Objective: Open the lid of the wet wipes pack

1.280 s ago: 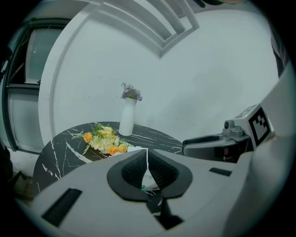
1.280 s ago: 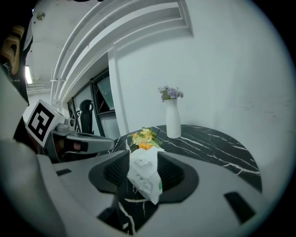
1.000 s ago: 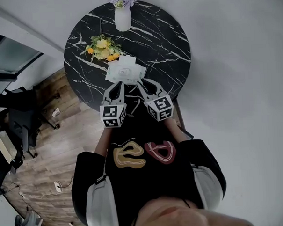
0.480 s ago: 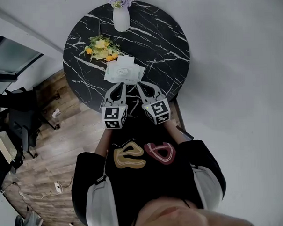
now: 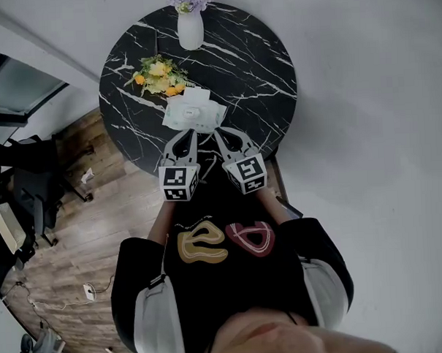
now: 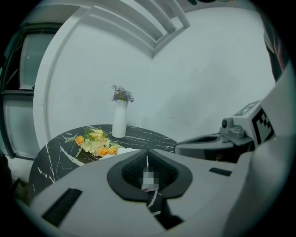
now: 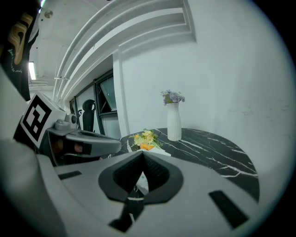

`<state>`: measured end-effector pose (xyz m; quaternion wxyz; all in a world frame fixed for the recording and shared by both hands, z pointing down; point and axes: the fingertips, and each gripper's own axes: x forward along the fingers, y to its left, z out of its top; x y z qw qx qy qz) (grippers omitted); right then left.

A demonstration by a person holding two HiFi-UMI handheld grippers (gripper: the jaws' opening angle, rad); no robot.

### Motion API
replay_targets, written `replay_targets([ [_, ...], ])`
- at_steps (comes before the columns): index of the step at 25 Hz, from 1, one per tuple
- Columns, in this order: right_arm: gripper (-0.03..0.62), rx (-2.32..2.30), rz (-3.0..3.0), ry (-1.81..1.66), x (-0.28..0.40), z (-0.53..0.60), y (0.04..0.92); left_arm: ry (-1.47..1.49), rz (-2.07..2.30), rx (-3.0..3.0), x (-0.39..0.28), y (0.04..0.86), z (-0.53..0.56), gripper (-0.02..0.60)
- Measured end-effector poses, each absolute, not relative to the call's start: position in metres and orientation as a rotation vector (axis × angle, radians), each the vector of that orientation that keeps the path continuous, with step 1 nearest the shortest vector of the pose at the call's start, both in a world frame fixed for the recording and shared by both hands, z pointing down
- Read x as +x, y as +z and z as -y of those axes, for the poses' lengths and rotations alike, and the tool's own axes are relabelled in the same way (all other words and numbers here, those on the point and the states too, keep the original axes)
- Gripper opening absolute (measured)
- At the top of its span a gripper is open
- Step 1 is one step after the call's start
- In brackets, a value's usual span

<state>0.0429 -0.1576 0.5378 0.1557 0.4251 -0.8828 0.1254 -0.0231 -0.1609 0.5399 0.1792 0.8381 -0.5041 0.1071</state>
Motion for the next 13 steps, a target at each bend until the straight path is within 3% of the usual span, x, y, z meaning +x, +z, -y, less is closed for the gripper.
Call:
replay_targets([
  [13,0.009,1.171,2.517,0.327,0.0414,0.1618,0.5441,0.324,1.447,2.363,-0.0270,0.5444,0.1637,0.019],
])
